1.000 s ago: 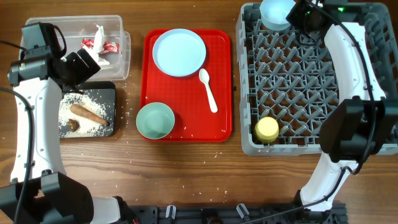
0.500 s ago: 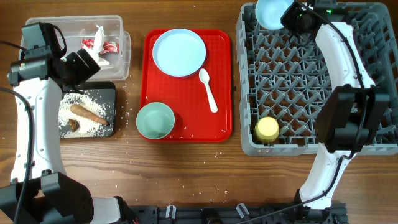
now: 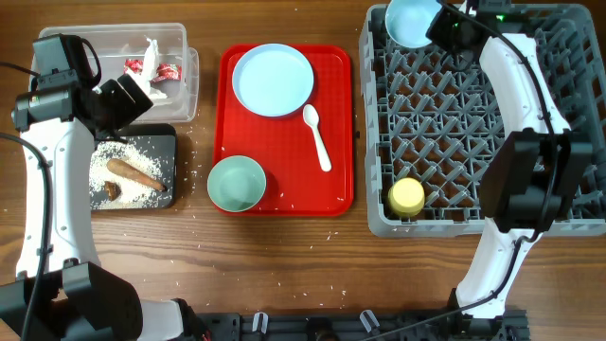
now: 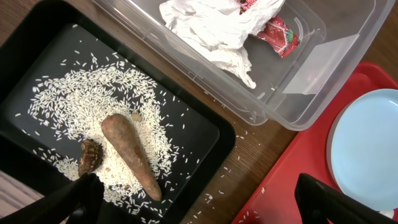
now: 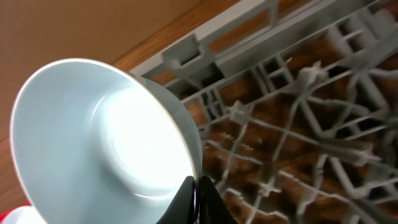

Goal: Sort waste into correct bins and load items into the dishwasher rack
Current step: 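Open right gripper and withdraw it from the bowl, then move right gripper to light green bowl on red tray and grasp it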

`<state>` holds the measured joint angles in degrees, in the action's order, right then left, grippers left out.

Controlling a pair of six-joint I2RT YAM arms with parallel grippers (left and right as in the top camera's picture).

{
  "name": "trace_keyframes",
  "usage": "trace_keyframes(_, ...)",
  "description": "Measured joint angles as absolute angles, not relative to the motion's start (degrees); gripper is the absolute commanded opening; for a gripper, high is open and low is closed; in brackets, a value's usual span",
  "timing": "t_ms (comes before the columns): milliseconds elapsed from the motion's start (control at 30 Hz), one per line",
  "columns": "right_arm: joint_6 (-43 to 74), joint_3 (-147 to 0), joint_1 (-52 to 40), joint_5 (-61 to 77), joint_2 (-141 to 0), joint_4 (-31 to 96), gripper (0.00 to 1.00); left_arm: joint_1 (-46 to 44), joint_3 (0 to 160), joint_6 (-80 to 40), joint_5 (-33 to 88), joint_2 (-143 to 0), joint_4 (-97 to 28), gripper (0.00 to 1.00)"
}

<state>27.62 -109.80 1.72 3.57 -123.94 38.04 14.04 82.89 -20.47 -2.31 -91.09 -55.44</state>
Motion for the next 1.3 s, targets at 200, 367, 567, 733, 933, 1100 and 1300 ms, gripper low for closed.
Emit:
trace_keyframes(200, 22.52, -109.21, -2.42, -15.27, -115.31, 40.73, 0.04, 14.04, 82.89, -20.47, -2.31, -91.09, -55.42, 1.0)
trace_keyframes(367, 10.55, -109.21, -15.09, -47.57, -112.38, 40.25, 0.04, 14.04, 82.89, -20.47, -2.31, -91.09, -55.42, 1.0)
trace_keyframes(567, -6.48, -109.19, -21.17, -66.83, -116.75, 36.71, 0.04, 14.04, 82.89, -20.47, -2.31, -91.09, -55.44, 1.0)
trace_keyframes(733, -14.79, -109.1, -20.58, -73.06, -123.42, 34.98, 0.04, 14.04, 82.89, -20.47, -2.31, -91.09, -55.44, 1.0)
trace_keyframes(933, -26.37, -108.99, -20.82, -74.04, -125.4, 26.06, 0.04, 14.04, 82.89, -20.47, -2.31, -91.09, -55.42, 1.0)
trace_keyframes(1100, -30.35, -108.99, -21.45, -74.04, -128.4, 26.02, 0.04, 14.04, 82.89, -20.47, -2.31, -91.09, -55.42, 1.0)
trace_keyframes(1300, -32.91, -108.99, -22.96, -74.76, -129.8, 25.54, 0.04, 14.04, 82.89, -20.47, -2.31, -91.09, -55.42, 1.0)
